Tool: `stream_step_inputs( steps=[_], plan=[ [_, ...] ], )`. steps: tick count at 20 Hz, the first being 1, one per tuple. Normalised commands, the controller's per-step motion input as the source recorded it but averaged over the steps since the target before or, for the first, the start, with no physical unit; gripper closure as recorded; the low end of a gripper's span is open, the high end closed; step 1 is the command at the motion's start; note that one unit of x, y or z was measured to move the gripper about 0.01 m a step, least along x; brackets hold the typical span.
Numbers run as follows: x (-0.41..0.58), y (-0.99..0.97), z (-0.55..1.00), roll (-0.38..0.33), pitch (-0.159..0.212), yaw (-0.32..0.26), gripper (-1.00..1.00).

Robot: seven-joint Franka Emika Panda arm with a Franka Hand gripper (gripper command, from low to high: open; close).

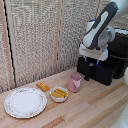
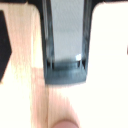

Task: Extend the gripper towards the air fryer handle. Grasp the air fryer handle and pull it to open the air fryer. Release the air fryer handle and move the gripper to the bread. Grasp the bread with the gripper and move it to the air fryer basket. Release the bread inside the air fryer and retract the gripper.

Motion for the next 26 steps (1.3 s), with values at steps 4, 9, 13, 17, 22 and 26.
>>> stream_step_inputs(
  steps=[4,9,13,17,22,26],
  plan=[
    [0.339,0.52,0.72,-0.031,0.095,0.074,-1.0],
    [0.369,0.55,0.25,-0.037,0.129,0.155,-1.0],
    [0.284,0.43,0.12,0.004,0.159,0.229,-1.0],
    [0.233,0.35,0.08,0.027,0.174,0.245,-1.0],
    [0.333,0.32,0.04,0.026,0.09,0.26,-1.0],
    [0.42,0.23,0.04,0.039,0.016,0.264,-1.0]
  ],
)
